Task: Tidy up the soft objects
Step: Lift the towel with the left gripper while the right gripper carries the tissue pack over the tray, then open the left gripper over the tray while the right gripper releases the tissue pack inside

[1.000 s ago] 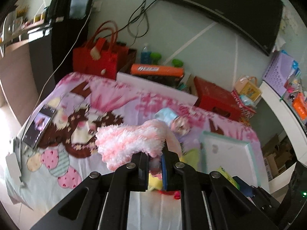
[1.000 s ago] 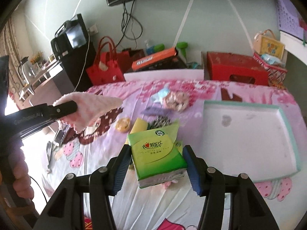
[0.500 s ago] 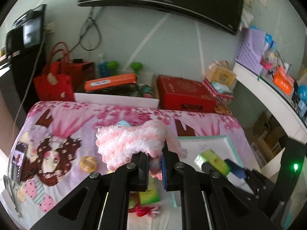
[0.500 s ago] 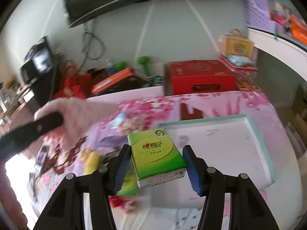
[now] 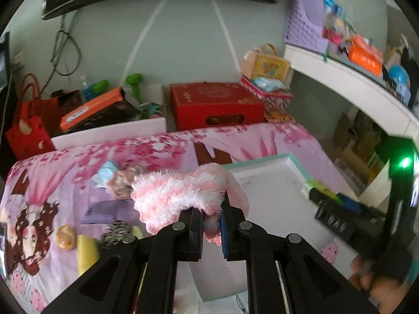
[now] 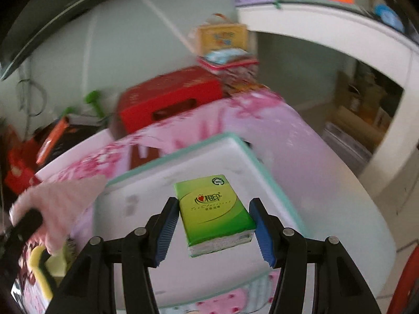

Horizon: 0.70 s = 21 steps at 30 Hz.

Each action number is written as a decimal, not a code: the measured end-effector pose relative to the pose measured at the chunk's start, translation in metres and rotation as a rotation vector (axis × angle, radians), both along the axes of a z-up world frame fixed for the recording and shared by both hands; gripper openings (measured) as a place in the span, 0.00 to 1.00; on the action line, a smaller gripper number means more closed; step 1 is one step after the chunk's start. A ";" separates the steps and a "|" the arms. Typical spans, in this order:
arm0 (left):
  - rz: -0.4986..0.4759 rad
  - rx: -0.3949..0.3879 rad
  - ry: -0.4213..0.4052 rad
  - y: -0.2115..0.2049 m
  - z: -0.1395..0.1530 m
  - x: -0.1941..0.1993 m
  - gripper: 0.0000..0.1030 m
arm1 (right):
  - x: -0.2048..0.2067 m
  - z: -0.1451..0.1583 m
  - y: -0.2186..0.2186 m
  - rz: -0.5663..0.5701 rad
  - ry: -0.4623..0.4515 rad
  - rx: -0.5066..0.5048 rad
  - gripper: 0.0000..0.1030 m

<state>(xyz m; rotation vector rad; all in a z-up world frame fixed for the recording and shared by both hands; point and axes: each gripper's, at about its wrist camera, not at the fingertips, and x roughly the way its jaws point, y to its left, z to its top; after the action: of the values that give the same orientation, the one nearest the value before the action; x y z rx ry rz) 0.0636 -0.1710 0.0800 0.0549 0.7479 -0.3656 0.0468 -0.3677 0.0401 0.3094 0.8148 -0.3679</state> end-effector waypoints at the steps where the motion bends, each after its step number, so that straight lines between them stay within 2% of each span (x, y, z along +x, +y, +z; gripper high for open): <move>1: -0.011 0.007 0.007 -0.006 -0.007 0.002 0.10 | 0.000 -0.004 -0.007 -0.015 0.005 0.017 0.57; 5: -0.048 0.009 0.037 -0.021 -0.028 0.009 0.10 | -0.003 -0.013 -0.024 -0.049 0.021 0.036 0.57; 18: -0.084 0.080 0.109 -0.042 -0.079 0.019 0.12 | 0.007 -0.037 -0.028 -0.042 0.107 0.031 0.58; 21: -0.094 0.099 0.154 -0.045 -0.086 0.020 0.20 | 0.008 -0.040 -0.027 -0.033 0.128 0.026 0.58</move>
<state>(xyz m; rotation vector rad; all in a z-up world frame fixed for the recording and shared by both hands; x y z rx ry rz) 0.0836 -0.2160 -0.0056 0.1566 0.9176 -0.4258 0.0550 -0.3945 0.0005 0.3264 0.9412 -0.4113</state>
